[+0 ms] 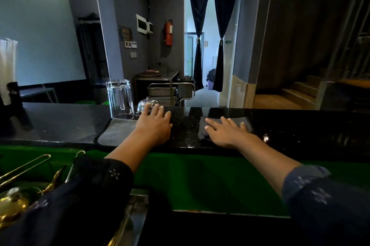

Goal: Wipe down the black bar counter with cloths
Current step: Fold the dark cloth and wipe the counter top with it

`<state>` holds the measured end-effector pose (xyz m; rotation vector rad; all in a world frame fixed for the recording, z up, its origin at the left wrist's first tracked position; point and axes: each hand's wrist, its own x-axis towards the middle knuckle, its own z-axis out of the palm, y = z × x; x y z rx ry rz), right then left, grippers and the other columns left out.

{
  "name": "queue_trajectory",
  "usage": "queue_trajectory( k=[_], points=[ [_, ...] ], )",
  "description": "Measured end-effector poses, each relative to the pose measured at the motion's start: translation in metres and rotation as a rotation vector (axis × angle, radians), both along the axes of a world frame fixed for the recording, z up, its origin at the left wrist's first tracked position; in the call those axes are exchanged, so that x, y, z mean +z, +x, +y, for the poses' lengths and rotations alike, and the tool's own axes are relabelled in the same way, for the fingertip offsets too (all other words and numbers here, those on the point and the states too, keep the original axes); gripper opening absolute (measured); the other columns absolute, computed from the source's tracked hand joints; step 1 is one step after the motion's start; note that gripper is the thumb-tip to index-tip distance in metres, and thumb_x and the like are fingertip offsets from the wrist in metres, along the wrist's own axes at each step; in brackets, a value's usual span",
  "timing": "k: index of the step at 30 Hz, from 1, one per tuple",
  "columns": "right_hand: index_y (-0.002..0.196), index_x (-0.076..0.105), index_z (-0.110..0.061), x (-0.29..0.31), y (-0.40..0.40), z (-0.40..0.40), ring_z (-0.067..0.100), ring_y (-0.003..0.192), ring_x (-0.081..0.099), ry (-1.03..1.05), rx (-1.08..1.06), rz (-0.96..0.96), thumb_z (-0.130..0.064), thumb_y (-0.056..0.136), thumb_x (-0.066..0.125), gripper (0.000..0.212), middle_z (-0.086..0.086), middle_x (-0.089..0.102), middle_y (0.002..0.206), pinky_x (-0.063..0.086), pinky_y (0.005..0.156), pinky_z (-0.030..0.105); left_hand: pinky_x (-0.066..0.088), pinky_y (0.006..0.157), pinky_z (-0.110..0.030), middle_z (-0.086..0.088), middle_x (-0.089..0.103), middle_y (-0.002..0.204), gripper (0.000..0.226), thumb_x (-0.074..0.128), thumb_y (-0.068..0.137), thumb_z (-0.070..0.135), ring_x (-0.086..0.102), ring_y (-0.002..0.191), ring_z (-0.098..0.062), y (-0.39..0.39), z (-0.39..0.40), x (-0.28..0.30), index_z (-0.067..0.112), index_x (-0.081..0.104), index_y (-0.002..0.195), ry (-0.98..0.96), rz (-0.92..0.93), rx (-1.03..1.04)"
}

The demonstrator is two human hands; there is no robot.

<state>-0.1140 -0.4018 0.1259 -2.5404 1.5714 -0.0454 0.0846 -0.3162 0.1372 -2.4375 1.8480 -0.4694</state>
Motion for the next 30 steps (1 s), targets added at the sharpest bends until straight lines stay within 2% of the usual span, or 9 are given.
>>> queue_trajectory(
  k=[2,4,7,11,17,21,26,28,30],
  points=[
    [0.151,0.006,-0.052,-0.007,-0.012,0.025,0.026,0.151,-0.001,-0.037,0.099,-0.002,-0.061,0.099,0.012,0.053,0.004,-0.002,0.165,-0.005,0.116,0.057,-0.003,0.118,-0.048,-0.01,0.011,0.16,0.058,0.02,0.101,0.041,0.003,0.148,-0.024,-0.019,-0.004,-0.001,0.015,0.014,0.153,-0.027,0.096,-0.083],
    [0.149,0.005,-0.057,-0.012,-0.029,0.044,0.022,0.151,0.0,-0.078,0.158,-0.006,-0.064,0.097,0.012,0.052,-0.001,0.0,0.165,-0.003,0.117,0.055,0.0,0.118,-0.044,-0.008,0.015,0.16,0.057,0.023,0.101,0.041,0.007,0.148,-0.023,-0.034,-0.01,-0.007,0.016,0.018,0.152,-0.013,0.316,-0.126],
    [0.147,0.008,-0.059,-0.01,-0.042,0.038,0.02,0.151,0.001,-0.067,0.12,-0.003,-0.065,0.097,0.013,0.051,-0.003,0.002,0.165,-0.002,0.118,0.054,0.002,0.118,-0.044,-0.007,0.015,0.16,0.059,0.022,0.101,0.045,0.009,0.147,-0.022,-0.041,-0.022,-0.022,0.017,0.019,0.152,0.013,0.455,-0.117],
    [0.151,0.008,-0.052,-0.003,-0.01,0.004,0.025,0.151,-0.002,-0.017,0.033,0.004,-0.06,0.098,0.013,0.054,0.002,-0.002,0.165,-0.005,0.117,0.058,0.0,0.118,-0.043,-0.005,0.003,0.161,0.06,0.015,0.1,0.047,0.002,0.148,-0.021,-0.04,-0.03,-0.028,0.023,0.011,0.153,0.074,0.417,-0.069],
    [0.154,0.01,-0.045,-0.002,0.029,-0.019,0.028,0.151,-0.002,0.0,0.06,-0.032,-0.061,0.098,0.015,0.058,0.006,-0.001,0.165,-0.007,0.115,0.061,0.001,0.117,-0.044,-0.003,0.002,0.161,0.054,0.014,0.102,0.037,0.003,0.148,-0.02,-0.035,-0.03,-0.027,0.024,0.009,0.154,0.098,0.385,-0.096],
    [0.151,0.011,-0.05,-0.005,-0.042,-0.049,0.027,0.151,0.005,-0.023,0.008,-0.019,-0.067,0.096,0.013,0.058,0.001,0.003,0.165,-0.002,0.115,0.061,0.0,0.117,-0.043,-0.002,0.002,0.161,0.053,0.014,0.102,0.038,0.002,0.148,-0.019,-0.032,-0.03,-0.029,0.026,0.009,0.153,0.096,0.38,-0.091],
    [0.149,0.013,-0.053,-0.008,-0.189,-0.102,0.03,0.15,0.006,-0.007,-0.402,-0.019,-0.075,0.09,0.01,0.063,0.001,0.004,0.165,0.002,0.118,0.058,0.0,0.117,-0.043,0.0,0.004,0.161,0.053,0.014,0.101,0.039,0.003,0.148,-0.018,-0.035,-0.032,-0.031,0.028,0.012,0.153,0.076,0.392,-0.068],
    [0.148,0.012,-0.055,-0.008,-0.211,-0.105,0.029,0.151,0.004,0.005,-0.457,-0.005,-0.081,0.078,0.003,0.075,0.001,0.004,0.165,0.002,0.118,0.059,0.001,0.117,-0.043,0.0,0.005,0.161,0.053,0.015,0.101,0.039,0.004,0.148,-0.019,-0.038,-0.031,-0.029,0.028,0.013,0.153,0.066,0.404,-0.056],
    [0.15,0.012,-0.053,-0.006,-0.195,-0.085,0.03,0.151,0.003,-0.014,-0.439,-0.01,-0.073,0.088,0.009,0.065,0.004,0.003,0.165,-0.002,0.117,0.062,0.001,0.118,-0.044,0.0,0.006,0.161,0.053,0.015,0.101,0.039,0.004,0.148,-0.019,-0.039,-0.03,-0.027,0.028,0.014,0.153,0.064,0.419,-0.045]
  ],
)
